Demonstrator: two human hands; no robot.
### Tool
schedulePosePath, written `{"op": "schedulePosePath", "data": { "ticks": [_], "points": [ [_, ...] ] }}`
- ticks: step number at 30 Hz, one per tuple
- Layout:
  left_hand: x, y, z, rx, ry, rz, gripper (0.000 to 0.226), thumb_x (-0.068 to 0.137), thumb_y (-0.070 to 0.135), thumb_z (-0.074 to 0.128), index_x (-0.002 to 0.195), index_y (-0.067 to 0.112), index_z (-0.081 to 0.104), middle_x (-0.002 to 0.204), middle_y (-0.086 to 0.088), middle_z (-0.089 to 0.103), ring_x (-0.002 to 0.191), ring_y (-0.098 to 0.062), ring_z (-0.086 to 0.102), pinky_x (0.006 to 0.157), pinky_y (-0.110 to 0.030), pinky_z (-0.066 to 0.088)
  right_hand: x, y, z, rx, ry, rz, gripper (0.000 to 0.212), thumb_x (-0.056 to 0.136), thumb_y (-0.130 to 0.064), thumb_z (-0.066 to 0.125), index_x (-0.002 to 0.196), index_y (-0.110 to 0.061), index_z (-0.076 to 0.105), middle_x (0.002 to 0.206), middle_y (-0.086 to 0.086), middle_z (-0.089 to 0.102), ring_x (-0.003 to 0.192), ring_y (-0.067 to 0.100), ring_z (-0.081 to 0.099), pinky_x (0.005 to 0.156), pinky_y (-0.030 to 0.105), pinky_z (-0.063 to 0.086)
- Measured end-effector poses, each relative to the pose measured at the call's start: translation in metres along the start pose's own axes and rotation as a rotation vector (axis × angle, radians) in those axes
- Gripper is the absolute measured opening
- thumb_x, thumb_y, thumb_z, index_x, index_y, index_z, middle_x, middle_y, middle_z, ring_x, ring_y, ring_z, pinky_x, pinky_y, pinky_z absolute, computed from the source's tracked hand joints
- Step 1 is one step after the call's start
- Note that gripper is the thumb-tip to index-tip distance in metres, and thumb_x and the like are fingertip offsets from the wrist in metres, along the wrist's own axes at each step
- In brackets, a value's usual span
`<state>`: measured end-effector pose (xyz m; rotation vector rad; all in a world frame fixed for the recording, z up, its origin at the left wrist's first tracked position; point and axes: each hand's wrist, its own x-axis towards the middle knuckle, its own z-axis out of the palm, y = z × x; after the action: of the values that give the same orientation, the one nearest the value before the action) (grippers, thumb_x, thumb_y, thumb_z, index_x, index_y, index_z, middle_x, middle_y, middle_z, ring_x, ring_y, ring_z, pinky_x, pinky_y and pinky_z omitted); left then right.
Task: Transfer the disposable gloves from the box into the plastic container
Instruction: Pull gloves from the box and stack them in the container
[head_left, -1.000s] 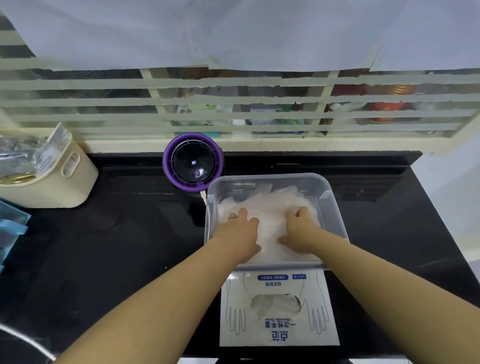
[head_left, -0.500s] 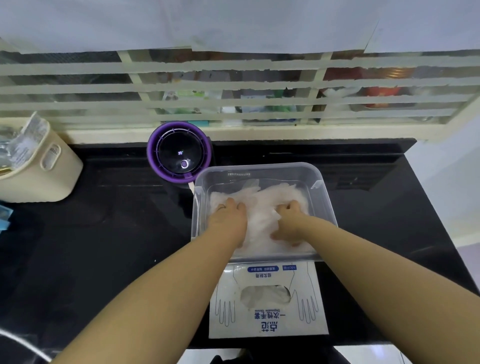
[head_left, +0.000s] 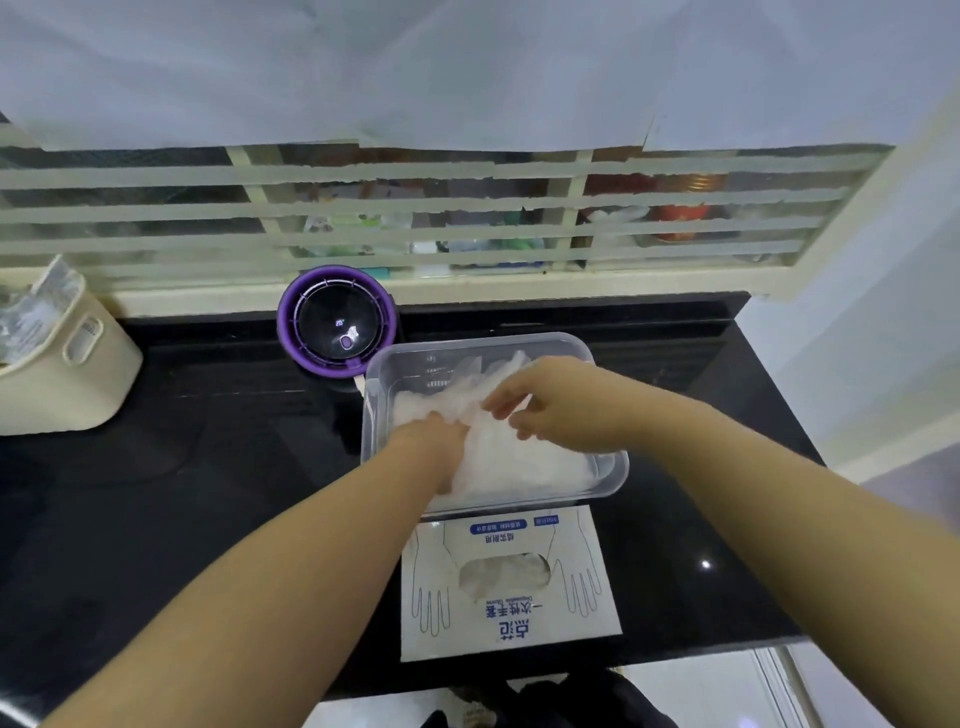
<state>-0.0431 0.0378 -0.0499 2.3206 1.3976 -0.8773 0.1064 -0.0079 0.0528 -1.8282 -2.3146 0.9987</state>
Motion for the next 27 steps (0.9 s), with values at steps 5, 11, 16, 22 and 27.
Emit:
{"op": "schedulePosePath", "data": {
  "ticks": [5, 11, 16, 22, 27],
  "points": [
    [-0.008, 0.001, 0.000, 0.031, 0.027, 0.000, 0.081, 0.096, 0.014, 0.049, 0.154, 0.025, -0.006, 0.142, -0.015, 0.034, 0.121, -0.033, 0.049, 0.095, -0.040, 0.045, 0.031, 0.007, 0.044, -0.086, -0.068, 0.021, 0.058, 0.095, 0.003, 0.038, 0.147, -0.020, 0.031, 0.150, 0.002, 0.037, 0.135, 0.019, 0.038, 0.109, 0.029, 0.029],
    [-0.011, 0.000, 0.005, 0.097, 0.029, 0.012, 0.086, 0.096, 0.012, 0.049, 0.153, 0.030, -0.012, 0.132, -0.014, 0.040, 0.114, -0.033, 0.051, 0.087, -0.040, 0.045, 0.054, 0.040, 0.056, -0.103, -0.109, 0.190, 0.061, 0.098, -0.011, 0.046, 0.151, -0.015, 0.015, 0.156, 0.007, 0.022, 0.142, 0.026, 0.024, 0.114, 0.038, 0.021],
    [-0.009, -0.005, 0.006, -0.010, 0.043, -0.006, 0.084, 0.090, 0.013, 0.059, 0.154, 0.013, 0.004, 0.137, -0.013, 0.039, 0.118, -0.033, 0.049, 0.086, -0.040, 0.045, 0.062, 0.053, 0.068, -0.218, -0.224, 0.255, 0.061, 0.096, -0.033, 0.052, 0.146, -0.008, 0.027, 0.151, 0.011, 0.030, 0.137, 0.028, 0.031, 0.111, 0.038, 0.026],
    [-0.020, -0.004, -0.010, 0.019, -0.064, 0.040, 0.035, 0.095, 0.022, 0.059, 0.124, 0.002, 0.056, 0.126, -0.013, 0.052, 0.108, -0.029, 0.057, 0.085, -0.032, 0.046, 0.062, 0.050, 0.072, -0.398, -0.249, 0.195, 0.051, 0.097, -0.029, 0.048, 0.141, -0.005, 0.039, 0.147, 0.014, 0.037, 0.133, 0.030, 0.036, 0.109, 0.037, 0.028],
    [-0.045, -0.020, -0.027, -0.177, 0.033, 0.078, 0.039, 0.099, 0.020, 0.050, 0.135, 0.005, 0.050, 0.137, -0.011, 0.051, 0.123, -0.027, 0.050, 0.103, -0.034, 0.040, 0.054, 0.046, 0.054, -0.317, -0.254, 0.215, 0.042, 0.096, -0.022, 0.052, 0.133, -0.004, 0.047, 0.135, 0.013, 0.050, 0.124, 0.028, 0.046, 0.105, 0.035, 0.036]
  ]
}}
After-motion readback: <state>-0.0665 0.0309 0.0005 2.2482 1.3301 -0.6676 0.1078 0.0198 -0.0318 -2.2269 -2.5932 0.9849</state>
